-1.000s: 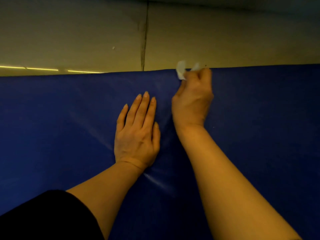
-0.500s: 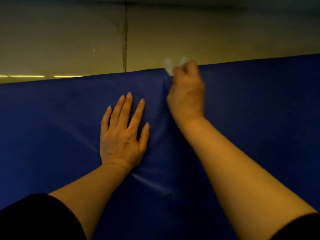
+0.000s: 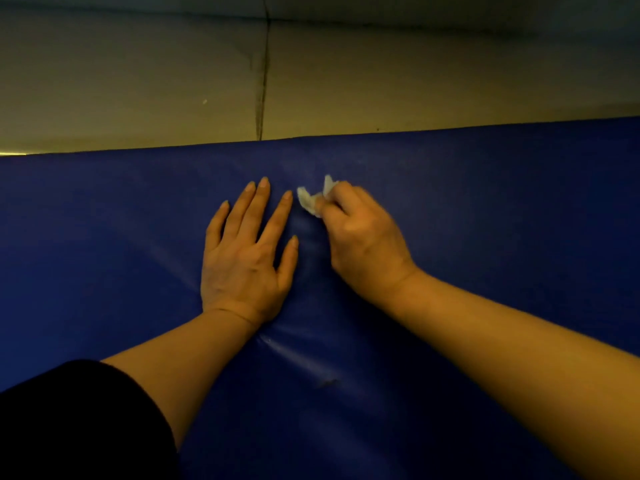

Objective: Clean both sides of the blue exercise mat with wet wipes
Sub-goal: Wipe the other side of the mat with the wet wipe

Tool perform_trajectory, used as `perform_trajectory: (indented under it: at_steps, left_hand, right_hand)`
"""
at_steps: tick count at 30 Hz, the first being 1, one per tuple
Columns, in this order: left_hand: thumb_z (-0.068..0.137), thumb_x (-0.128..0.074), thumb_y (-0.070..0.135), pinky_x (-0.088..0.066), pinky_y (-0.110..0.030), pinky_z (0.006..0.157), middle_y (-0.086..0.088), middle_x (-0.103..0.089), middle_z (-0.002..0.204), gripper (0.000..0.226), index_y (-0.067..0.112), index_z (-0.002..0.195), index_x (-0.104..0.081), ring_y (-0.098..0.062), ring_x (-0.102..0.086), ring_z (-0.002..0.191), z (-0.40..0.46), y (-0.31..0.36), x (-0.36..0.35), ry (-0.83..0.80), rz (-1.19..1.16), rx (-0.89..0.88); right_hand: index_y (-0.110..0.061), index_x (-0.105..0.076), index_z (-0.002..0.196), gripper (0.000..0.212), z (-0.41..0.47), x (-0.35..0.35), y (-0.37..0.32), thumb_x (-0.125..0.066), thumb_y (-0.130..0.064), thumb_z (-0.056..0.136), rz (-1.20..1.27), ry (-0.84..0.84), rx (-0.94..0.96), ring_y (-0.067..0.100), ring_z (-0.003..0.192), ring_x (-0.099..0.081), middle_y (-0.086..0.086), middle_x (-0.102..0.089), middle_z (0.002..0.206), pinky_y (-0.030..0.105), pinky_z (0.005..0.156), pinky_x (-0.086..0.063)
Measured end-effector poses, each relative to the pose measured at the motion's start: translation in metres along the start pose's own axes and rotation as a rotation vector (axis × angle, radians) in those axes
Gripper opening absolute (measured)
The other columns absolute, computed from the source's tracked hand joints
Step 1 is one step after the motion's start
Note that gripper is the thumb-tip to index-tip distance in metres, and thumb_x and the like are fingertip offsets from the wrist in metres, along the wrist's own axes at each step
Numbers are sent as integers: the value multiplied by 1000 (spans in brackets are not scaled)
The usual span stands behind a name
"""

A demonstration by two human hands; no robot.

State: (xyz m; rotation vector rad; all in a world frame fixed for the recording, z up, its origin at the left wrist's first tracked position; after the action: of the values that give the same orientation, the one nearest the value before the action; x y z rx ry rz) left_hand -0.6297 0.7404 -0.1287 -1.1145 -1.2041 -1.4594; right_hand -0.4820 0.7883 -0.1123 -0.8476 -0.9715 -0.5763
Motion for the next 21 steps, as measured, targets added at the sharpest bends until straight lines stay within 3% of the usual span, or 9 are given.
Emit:
perform_trajectory:
  at_steps: [2,5,7,10,13,16,18,21]
  left_hand:
    - [97,-33,42,-21,-44,117,-11,-32,154,56,17,147,-38,-25,-29,143,-1,0,-1,9,0,-2]
    - [98,-31,42,-21,-45,117,-12,-34,154,55,18,147,-39,-26,-30,143,-1,0,-3,0,0,0]
    - [98,-29,43,-21,-46,117,-13,-33,154,55,18,147,-38,-27,-29,143,-1,1,-4,-11,10,-10]
    - [98,-22,44,-17,-47,118,-14,-30,155,58,18,149,-34,-28,-25,145,-2,5,-2,-46,9,-5]
    - [100,-21,45,-10,-45,119,-13,-22,158,57,20,151,-27,-27,-18,147,-4,7,0,-80,8,-4]
    - [104,-26,41,-1,-42,120,-8,-4,162,55,24,154,-12,-23,-2,150,0,6,2,-211,1,17]
    - [104,-27,39,0,-43,120,-7,3,162,57,24,155,-5,-22,4,149,-7,10,10,-288,-13,30]
    - [102,-32,44,0,-47,119,-5,10,162,66,22,155,0,-21,8,149,-40,26,18,-392,-11,22]
  right_hand:
    - [5,-64,105,20,-10,12,14,-60,-1,86,-19,-4,-17,32,76,-57,18,-60,92,36,65,-49]
    - [5,-65,87,10,-17,38,64,-55,3,84,-134,148,-261,36,68,-53,20,-56,84,35,55,-40]
    - [3,-66,87,9,-25,37,62,-58,1,84,-151,210,-344,35,65,-54,19,-56,83,37,56,-40]
    - [-2,-68,101,23,-34,9,6,-68,2,79,-33,182,-127,34,69,-57,20,-60,88,32,62,-42]
    - [5,-66,91,21,-42,13,-10,-73,6,71,-32,42,17,34,65,-57,20,-60,84,30,51,-46]
    - [4,-61,87,8,-39,42,36,-61,5,79,-145,24,-169,39,68,-56,23,-57,88,34,51,-39]
    - [7,-59,87,12,-46,51,54,-51,-2,89,-230,69,-319,39,73,-54,23,-54,92,33,55,-34]
    - [4,-64,103,18,-65,33,9,-57,-2,87,-102,80,-175,40,75,-57,24,-56,91,38,61,-51]
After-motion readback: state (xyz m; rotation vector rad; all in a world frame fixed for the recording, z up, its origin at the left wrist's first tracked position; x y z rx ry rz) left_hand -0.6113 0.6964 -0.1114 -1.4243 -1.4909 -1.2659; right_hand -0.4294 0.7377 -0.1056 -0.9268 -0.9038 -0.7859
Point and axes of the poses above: each hand's wrist, its own z-axis towards the middle knuckle, its own x-axis out of the back of the hand, y = z × x, the point moved 3 cm from there along z, towards the middle knuckle
